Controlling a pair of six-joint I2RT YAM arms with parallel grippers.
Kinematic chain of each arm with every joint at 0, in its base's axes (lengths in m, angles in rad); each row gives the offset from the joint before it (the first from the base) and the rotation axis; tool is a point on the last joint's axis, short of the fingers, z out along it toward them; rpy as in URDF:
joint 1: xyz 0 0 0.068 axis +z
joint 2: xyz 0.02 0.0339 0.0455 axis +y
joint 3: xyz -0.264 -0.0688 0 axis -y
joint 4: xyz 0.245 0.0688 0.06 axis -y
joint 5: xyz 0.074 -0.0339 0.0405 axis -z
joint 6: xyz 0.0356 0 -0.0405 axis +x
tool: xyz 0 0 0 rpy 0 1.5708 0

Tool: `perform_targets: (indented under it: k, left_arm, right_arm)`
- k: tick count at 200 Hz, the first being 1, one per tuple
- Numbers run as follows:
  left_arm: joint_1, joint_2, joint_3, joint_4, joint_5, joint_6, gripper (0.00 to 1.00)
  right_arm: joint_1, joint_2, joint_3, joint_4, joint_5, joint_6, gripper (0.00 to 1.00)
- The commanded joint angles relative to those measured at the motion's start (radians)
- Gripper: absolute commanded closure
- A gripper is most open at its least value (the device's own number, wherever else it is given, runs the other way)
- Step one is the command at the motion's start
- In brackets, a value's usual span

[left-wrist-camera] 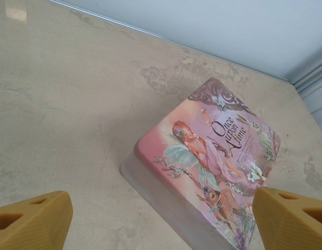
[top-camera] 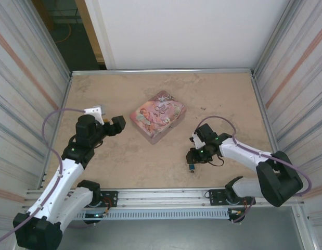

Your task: Unlock the padlock with the key

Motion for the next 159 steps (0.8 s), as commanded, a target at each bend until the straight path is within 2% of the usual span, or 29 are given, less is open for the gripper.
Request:
perform_targets:
  k: [1, 78, 108, 133, 159]
  left_arm:
    - [0.011, -0.028, 0.005, -0.015, -0.011, 0.027, 0.10]
    - [0.040, -0.095, -0.007, -0.055, -0.034, 0.041, 0.06]
    - [0.046, -0.142, -0.020, -0.071, -0.097, 0.064, 0.02]
    - [0.049, -0.186, -0.043, -0.069, -0.161, 0.079, 0.01]
    - [0.049, -0.224, -0.055, -0.078, -0.221, 0.116, 0.01]
  right_arm:
    - [-0.014, -0.054, 0.039, -0.045, 0.035, -0.006, 0.66]
    - [-0.111, -0.221, 0.076, -0.013, 0.090, -0.061, 0.46]
    - [-0.165, -0.279, 0.075, 0.050, 0.164, -0.074, 0.36]
    - [-0.216, -0.344, 0.069, 0.112, 0.230, -0.090, 0.24]
    - [-0.306, -0.350, 0.091, 0.136, 0.217, -0.128, 0.16]
